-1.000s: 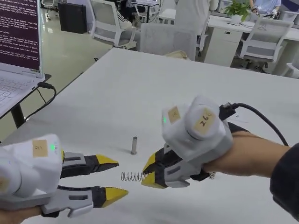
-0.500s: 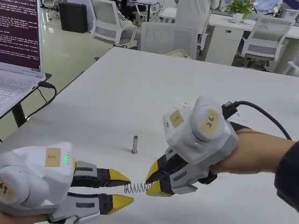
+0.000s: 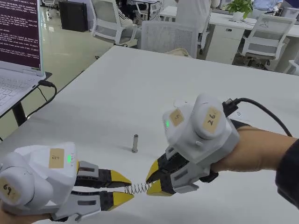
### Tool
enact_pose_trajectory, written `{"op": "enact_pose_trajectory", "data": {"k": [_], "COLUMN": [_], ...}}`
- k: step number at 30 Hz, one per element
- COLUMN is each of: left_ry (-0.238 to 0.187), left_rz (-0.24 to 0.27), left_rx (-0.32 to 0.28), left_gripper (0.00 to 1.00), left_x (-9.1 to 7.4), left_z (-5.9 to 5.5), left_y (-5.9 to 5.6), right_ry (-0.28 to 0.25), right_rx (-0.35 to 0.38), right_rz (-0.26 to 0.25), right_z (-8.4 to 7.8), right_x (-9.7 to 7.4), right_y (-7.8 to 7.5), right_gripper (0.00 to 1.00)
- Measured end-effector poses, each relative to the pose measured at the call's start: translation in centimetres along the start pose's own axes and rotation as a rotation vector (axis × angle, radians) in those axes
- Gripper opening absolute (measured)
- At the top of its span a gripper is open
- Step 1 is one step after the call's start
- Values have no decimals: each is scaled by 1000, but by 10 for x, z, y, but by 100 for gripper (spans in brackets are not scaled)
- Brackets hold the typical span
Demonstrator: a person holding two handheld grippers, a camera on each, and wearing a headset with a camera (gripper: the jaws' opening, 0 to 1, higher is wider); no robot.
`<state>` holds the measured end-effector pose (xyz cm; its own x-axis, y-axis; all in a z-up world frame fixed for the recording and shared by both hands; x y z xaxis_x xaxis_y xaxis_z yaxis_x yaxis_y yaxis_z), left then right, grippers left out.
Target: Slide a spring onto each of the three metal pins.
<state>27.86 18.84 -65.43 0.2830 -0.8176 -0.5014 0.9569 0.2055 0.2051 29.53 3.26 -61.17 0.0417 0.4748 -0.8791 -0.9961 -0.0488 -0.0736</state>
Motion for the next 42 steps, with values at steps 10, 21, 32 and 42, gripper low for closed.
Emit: {"op": "enact_pose_trajectory", "data": {"k": [10, 21, 32, 42], "left_ry": [-7, -19, -41, -55], "left_rz": [14, 33, 40, 49], "left_rx": [-5, -17, -36, -58], "left_gripper": [3, 3, 3, 3], "left_x": [0, 0, -1, 0], "left_z": [2, 5, 7, 8], "left_y": [1, 3, 2, 3], "right_ry": [-54, -141, -225, -273], "right_rx": [22, 48, 85, 114], "right_rz": [-16, -37, -45, -64], "right_z": [7, 19, 28, 32], "right_x": [-10, -17, -18, -16], "right_y": [-1, 0, -2, -4], "right_gripper": [8, 7, 7, 7]}}
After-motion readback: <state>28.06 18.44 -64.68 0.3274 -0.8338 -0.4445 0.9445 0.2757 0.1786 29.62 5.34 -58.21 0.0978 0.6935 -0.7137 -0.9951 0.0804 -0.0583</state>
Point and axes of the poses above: the centre of the closed fingertips' face, and the gripper's own axes: x roughly forward along the fingers, y roughly to its left, z roughly out of its top, the point moved 10 cm from there along -x, roughly backward along the fingers, and after that the axes turned 7 degrees about y, right-handed, at the moved point
